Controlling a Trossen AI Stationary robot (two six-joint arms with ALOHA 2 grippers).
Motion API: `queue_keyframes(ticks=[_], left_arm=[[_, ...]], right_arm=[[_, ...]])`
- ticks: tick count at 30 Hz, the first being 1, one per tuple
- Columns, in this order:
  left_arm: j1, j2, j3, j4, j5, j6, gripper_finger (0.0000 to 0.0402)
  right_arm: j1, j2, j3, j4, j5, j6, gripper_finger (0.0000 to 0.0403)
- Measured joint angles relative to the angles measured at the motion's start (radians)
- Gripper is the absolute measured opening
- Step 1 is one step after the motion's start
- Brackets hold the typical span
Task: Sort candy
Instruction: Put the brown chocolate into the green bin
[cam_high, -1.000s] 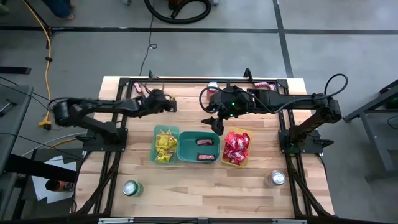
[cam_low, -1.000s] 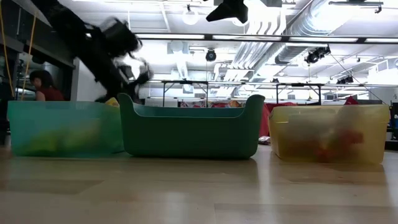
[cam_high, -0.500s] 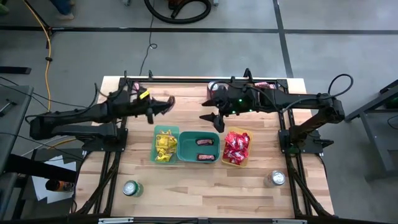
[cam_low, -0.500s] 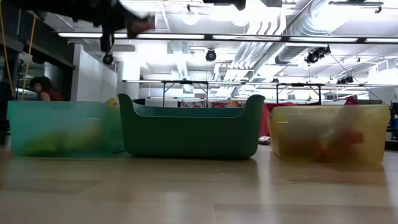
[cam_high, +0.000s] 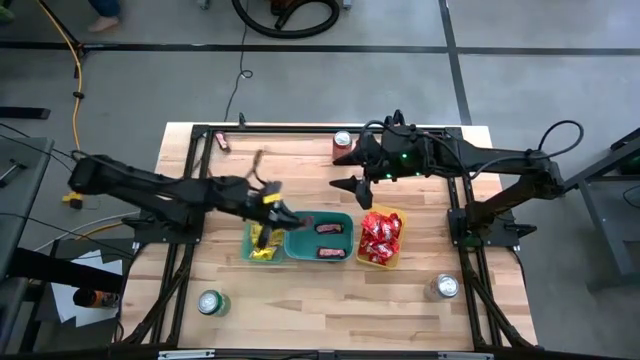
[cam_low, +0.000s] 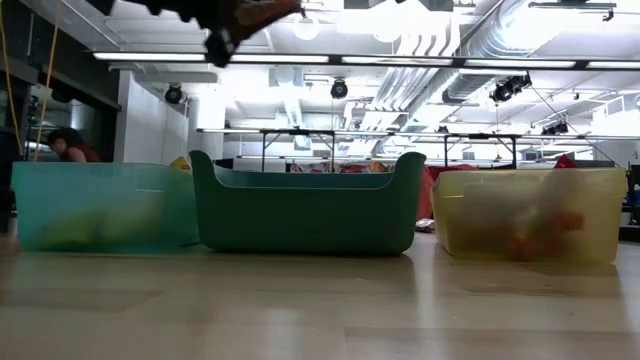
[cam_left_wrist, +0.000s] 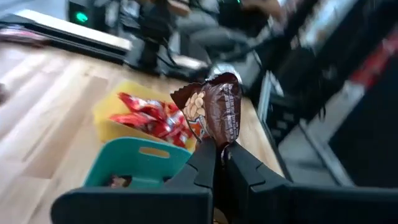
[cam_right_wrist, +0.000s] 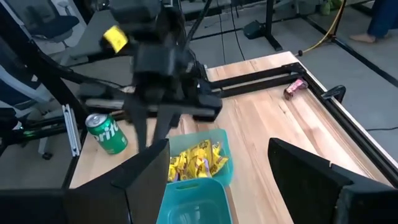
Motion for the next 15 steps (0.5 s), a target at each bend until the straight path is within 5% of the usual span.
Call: queue_keyframes(ticks=[7, 15], left_arm=[[0.008, 0.187, 0.122, -0.076, 0.013, 0.110, 0.0025], [0.020, 0.237, 0.243, -0.298, 0.011, 0.168, 0.0110]], right_arm=[[0.000, -0.014, 0.000, -0.059, -0.001, 0.005, 0.0268], [0.000, -0.021, 0.000, -0.120, -0.001, 0.007, 0.0268]])
